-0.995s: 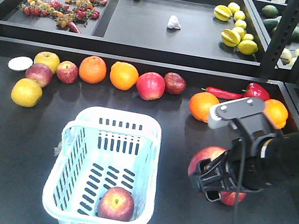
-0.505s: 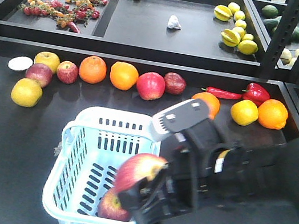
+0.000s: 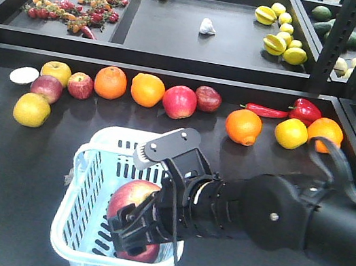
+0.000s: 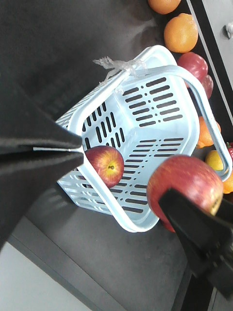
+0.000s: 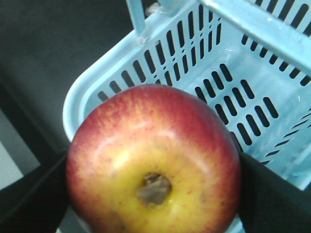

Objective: Pick three apples into basket with both arms
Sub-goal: 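Lift the apple and carry it over the basket with the right gripper, then lower the apple into the basket and open the right gripper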

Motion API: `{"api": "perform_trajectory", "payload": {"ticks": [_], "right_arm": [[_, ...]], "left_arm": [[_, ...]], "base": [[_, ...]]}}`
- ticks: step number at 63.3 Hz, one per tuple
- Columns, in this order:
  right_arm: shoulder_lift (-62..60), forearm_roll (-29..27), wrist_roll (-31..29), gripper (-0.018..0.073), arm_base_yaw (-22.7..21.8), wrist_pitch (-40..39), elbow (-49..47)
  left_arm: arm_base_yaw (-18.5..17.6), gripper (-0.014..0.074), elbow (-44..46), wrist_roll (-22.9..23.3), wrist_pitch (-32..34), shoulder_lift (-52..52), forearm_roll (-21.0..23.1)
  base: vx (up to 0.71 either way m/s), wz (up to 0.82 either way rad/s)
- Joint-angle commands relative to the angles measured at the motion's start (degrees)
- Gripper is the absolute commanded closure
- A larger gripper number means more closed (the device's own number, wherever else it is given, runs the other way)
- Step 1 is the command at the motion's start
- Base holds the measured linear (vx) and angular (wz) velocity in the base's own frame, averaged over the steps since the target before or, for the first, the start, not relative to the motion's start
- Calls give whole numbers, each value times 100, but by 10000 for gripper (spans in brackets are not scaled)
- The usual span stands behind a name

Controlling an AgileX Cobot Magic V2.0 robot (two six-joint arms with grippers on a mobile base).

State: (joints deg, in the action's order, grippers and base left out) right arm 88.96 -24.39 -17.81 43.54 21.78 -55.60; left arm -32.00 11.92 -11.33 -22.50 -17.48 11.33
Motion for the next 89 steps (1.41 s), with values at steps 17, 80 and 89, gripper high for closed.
{"api": "perform_trajectory", "payload": {"ticks": [17,80,89], "right_arm": [[94,-454,-4,12,-9,-605,-158],[-456,-669,-70,61,-9,74,-158],[-997,-669,-29,82,-93,19,-158]], "left_arm": [[-13,602,164,44,391,-40,78],[-13,602,164,44,391,-40,78],[-13,602,164,44,391,-40,78]], "base": [[0,0],[0,0],[0,0]]}}
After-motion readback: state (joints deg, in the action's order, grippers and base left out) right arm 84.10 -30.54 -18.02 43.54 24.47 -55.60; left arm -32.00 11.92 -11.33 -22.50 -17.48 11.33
